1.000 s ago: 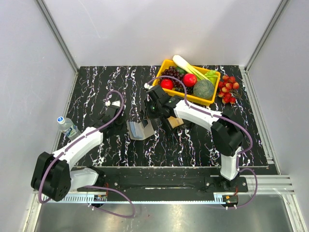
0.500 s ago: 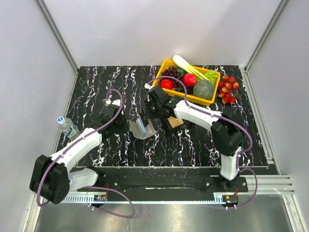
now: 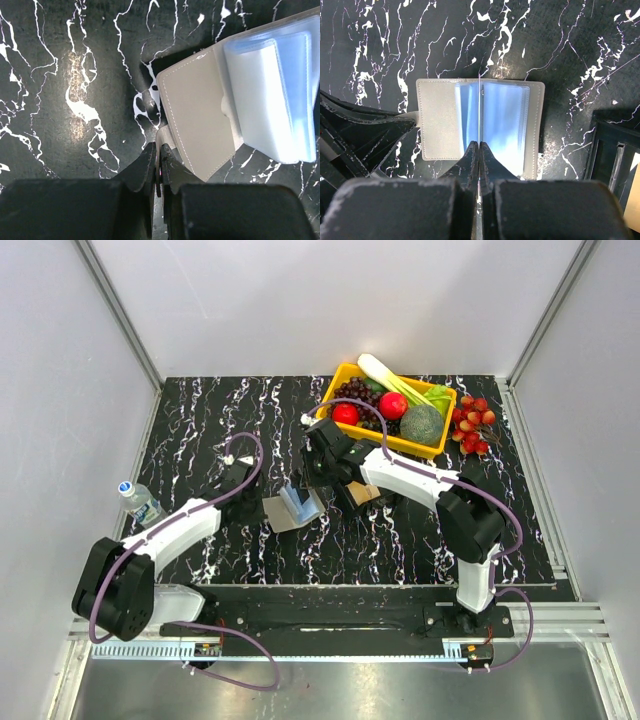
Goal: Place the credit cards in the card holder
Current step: Insert the credit card into the card holder.
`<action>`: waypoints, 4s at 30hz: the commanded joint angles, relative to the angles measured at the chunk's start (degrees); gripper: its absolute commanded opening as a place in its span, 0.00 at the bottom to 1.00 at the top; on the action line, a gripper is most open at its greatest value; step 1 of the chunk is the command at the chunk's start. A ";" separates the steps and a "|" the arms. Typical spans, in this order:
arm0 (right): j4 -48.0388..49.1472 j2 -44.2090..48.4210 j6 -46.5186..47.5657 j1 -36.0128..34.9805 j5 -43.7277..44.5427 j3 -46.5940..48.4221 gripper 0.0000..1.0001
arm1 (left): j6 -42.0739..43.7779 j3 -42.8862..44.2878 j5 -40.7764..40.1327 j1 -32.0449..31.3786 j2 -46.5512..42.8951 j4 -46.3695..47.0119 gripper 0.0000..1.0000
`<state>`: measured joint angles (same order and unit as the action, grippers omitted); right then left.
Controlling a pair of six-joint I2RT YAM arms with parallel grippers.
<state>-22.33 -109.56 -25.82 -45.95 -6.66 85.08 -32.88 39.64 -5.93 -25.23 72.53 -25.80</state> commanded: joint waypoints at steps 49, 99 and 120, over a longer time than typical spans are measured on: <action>2.82 2.16 1.04 1.13 -0.03 -1.76 0.00 | 0.72 0.00 -3.29 -0.25 6.92 2.16 0.00; 12.40 -3.11 -5.20 0.60 -12.95 -7.12 0.00 | 1.16 0.53 -2.77 -0.25 10.26 5.15 0.00; 13.45 -7.95 -9.07 0.52 -10.13 -8.88 0.00 | -8.16 -7.73 4.43 -0.08 0.77 15.51 0.50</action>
<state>-9.89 -116.44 -34.09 -45.06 -18.74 76.86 -36.73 33.23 -7.20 -25.08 74.52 -17.82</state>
